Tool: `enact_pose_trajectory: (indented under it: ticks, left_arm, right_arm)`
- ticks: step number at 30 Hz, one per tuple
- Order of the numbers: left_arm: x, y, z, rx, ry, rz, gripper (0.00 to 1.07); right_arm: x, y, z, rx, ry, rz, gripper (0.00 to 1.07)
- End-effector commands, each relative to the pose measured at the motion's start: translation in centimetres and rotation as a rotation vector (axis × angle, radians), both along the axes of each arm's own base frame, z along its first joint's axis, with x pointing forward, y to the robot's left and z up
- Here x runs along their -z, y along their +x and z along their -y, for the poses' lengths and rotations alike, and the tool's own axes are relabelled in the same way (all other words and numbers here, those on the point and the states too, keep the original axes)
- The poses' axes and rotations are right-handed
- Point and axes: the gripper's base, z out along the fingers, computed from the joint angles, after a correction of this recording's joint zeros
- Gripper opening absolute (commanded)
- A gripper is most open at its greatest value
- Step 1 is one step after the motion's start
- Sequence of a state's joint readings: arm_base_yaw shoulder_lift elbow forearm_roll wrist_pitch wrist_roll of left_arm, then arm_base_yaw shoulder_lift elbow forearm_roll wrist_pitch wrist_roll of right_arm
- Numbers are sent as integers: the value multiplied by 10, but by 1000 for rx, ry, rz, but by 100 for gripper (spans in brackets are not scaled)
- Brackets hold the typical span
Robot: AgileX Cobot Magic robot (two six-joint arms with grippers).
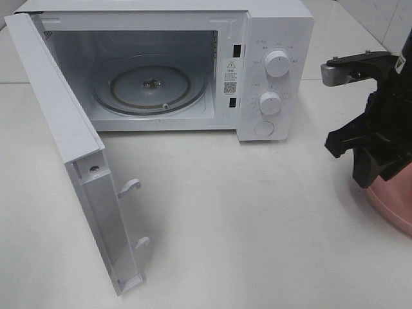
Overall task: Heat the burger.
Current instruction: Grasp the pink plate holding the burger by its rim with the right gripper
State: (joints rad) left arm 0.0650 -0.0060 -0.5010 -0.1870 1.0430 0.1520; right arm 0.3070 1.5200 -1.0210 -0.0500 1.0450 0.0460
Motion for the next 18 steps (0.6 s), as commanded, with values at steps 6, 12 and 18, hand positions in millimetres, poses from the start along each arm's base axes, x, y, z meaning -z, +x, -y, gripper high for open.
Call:
enact_pose_trajectory:
  ticks: [6, 12, 18]
  left_arm:
    - [1, -3, 0, 5, 0, 20, 96]
    - [1, -3, 0, 5, 0, 20, 96]
    - [1, -3, 0, 5, 0, 20, 96]
  right_arm:
    - [-3, 8, 32, 57, -57, 32, 43]
    - [-4, 13, 45, 61, -74, 59, 59]
    - [-4, 16, 48, 29, -73, 82, 94]
